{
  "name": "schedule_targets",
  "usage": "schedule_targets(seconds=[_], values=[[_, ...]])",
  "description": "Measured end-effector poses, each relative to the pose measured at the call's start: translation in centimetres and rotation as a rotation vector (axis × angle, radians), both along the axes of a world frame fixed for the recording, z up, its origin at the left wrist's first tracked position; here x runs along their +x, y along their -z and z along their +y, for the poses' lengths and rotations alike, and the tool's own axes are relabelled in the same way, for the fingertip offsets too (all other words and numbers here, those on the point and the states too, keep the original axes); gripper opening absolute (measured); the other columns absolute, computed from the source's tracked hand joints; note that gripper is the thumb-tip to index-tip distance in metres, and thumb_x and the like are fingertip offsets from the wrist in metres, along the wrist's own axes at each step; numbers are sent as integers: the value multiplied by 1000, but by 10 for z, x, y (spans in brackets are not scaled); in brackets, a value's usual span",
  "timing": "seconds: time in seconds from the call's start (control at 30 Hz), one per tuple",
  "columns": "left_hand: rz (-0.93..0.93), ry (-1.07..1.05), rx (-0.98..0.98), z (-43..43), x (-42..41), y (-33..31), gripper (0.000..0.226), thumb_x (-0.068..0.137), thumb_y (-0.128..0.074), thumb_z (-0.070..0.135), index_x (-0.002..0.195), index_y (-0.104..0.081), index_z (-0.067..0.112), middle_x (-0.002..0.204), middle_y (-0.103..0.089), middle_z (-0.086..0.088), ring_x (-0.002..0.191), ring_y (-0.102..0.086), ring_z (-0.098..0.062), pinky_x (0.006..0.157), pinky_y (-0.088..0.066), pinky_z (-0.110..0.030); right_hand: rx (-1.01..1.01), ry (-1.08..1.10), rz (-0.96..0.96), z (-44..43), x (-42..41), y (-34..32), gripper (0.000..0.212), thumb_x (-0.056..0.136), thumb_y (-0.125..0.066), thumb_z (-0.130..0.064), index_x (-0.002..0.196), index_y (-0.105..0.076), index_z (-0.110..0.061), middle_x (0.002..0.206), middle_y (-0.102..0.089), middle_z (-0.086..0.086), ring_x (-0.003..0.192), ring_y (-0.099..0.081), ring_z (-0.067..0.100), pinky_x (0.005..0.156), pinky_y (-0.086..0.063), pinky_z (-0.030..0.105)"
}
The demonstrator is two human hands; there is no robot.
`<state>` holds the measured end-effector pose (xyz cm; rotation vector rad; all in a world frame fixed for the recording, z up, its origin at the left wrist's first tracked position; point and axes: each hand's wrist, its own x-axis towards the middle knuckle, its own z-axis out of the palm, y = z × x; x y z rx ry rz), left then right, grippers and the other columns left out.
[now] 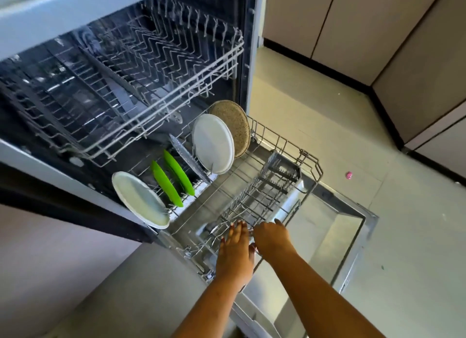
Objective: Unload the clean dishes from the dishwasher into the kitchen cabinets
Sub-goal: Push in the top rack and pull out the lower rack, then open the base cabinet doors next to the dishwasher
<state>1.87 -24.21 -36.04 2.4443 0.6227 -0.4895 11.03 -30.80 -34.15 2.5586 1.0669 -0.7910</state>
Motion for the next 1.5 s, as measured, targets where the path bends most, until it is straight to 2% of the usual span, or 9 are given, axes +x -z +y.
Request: schedule_targets(seconds=[0.3, 0.4, 0.57, 0.77, 1.1, 1.2, 1.27, 1.4, 1.5], values=[[-132, -424, 147, 93, -75, -37, 60, 101, -33, 28, 151, -3, 16, 160, -2, -2, 148, -2, -18, 119, -12, -36, 365, 30, 269, 101, -76, -41, 58, 95, -43, -13, 149, -22, -11, 153, -29, 11, 141, -29, 27, 115, -26, 35], [-203, -688, 83, 128, -136, -60, 58, 100, -36, 24, 150, -8, 15, 159, -5, -2, 147, -3, -16, 118, -10, -35, 474, 55, 405, 139, -128, -61, 62, 91, -40, -6, 150, -23, -17, 154, -29, 6, 138, -35, 25, 112, -32, 31], [-418, -1244, -59, 174, -245, -102, 55, 102, -32, 20, 150, -5, 16, 158, 0, 5, 146, 4, -9, 118, 1, -27, 671, -148, 555, 198, -226, -115, 54, 99, -33, -18, 151, -18, -17, 158, -19, -2, 145, -20, 13, 115, -10, 17], [-708, -1593, -72, 202, -385, -161, 52, 102, -33, 20, 150, -12, 19, 158, -6, 4, 147, -5, -15, 121, -11, -39, 807, -238, 728, 263, -361, -192, 58, 95, -51, -12, 148, -29, -14, 153, -31, 1, 141, -29, 15, 112, -21, 16], [-874, -1473, -135, 245, -482, -236, 54, 99, -34, 0, 148, -22, 17, 157, -18, -1, 145, -18, -18, 118, -23, -35, 869, -203, 905, 348, -497, -237, 68, 89, -58, -7, 149, -26, -14, 153, -29, 7, 141, -30, 22, 112, -28, 25], [-848, -1447, -142, 246, -490, -237, 55, 98, -34, 1, 149, -22, 19, 157, -17, 1, 145, -17, -17, 119, -20, -37, 1121, 47, 760, 352, -502, -236, 52, 82, -54, 7, 131, -47, -7, 134, -47, 12, 121, -49, 24, 100, -37, 21], [-839, -1431, -148, 244, -495, -237, 54, 99, -34, 2, 148, -22, 20, 157, -17, 2, 145, -16, -14, 120, -18, -34, 1222, 208, 735, 355, -500, -238, 46, 80, -53, 11, 124, -49, -3, 126, -47, 15, 110, -50, 22, 103, -40, 31], [-830, -1364, -131, 241, -501, -240, 52, 100, -32, 4, 148, -23, 21, 157, -17, 4, 145, -14, -11, 118, -15, -27, 907, -65, 874, 366, -496, -234, 76, 87, -55, 3, 150, -16, -10, 155, -20, 8, 142, -23, 23, 113, -22, 26], [-862, -1344, -86, 237, -498, -245, 49, 101, -32, 7, 147, -25, 19, 156, -19, 5, 145, -14, -9, 114, -14, -21, 847, -140, 847, 369, -483, -234, 66, 87, -53, 2, 146, -28, -14, 148, -34, 7, 136, -35, 24, 107, -32, 29]])
